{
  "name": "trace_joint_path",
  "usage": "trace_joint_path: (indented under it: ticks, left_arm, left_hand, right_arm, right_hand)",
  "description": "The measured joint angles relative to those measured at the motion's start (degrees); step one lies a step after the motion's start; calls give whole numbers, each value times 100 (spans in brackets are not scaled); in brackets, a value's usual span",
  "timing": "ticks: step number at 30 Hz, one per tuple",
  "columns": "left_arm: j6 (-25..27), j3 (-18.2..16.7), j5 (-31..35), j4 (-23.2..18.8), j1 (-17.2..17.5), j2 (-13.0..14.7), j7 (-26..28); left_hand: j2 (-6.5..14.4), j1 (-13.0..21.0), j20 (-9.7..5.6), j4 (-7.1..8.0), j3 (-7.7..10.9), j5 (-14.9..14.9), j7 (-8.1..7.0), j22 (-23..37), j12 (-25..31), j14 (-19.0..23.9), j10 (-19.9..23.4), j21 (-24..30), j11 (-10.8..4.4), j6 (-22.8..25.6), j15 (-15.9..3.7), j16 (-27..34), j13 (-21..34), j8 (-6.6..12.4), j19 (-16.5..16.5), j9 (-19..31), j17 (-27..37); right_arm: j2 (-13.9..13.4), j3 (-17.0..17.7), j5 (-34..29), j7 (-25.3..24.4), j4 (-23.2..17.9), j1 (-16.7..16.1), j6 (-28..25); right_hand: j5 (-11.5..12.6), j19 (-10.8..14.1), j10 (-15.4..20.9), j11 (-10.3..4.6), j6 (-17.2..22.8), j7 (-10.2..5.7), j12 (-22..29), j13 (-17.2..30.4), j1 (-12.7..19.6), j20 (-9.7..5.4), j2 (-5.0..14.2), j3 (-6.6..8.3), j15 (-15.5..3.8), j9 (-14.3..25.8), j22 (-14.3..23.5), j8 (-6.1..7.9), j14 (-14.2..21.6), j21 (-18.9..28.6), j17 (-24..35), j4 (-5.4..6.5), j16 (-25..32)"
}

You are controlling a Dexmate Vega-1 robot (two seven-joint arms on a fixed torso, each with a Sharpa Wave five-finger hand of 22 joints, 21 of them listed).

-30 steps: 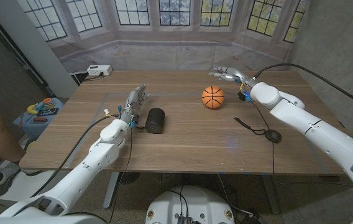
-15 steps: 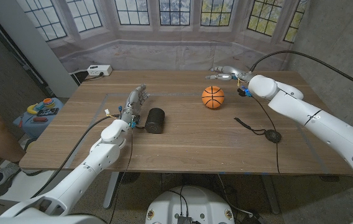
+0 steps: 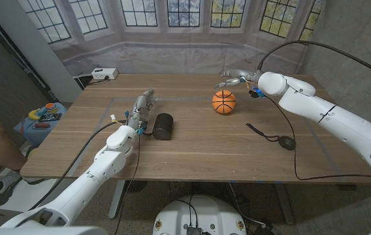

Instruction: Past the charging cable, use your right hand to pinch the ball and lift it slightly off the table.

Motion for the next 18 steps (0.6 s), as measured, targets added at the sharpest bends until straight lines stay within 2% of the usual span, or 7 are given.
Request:
trace_joint_path:
  ticks: [7, 12, 18]
  left_arm:
    - [24, 4, 1, -23, 0, 1, 4]
    - [37, 5, 0, -27, -2, -2, 9]
    - [43, -1, -22, -54, 23, -6, 44]
  left_hand:
    - [0, 0, 31, -24, 24, 0, -20, 0, 0, 22, 21, 0, -22, 20, -22, 0, 0, 0, 31, 0, 0]
    - [0, 0, 31, -23, 23, 0, -20, 0, 0, 56, 56, -51, -29, 20, -16, 0, 0, 0, 31, 0, 0]
    - [0, 0, 30, -23, 23, 0, -20, 0, 0, 116, 83, -66, -1, 20, -30, 0, 0, 0, 31, 0, 0]
  right_arm:
    - [18, -226, -367, 406, 6, 273, -148]
    - [46, -322, -600, 634, 29, 401, -205]
    - [73, -403, -799, 838, 37, 505, -240]
  right_hand:
    - [22, -304, -72, -72, -33, -66, 0, 0, -30, 319, -30, -42, -43, 0, 0, 0, -131, -45, -1, 42, 0]
    - [22, -631, -100, -104, 6, -104, 22, 0, -93, 334, -92, -97, 34, -1, 0, 34, -220, -45, -1, 48, 0]
    - [28, -948, -112, -300, 55, -154, 26, 0, -114, 448, -114, -120, 25, -1, 0, 55, -362, -45, -6, 72, 0]
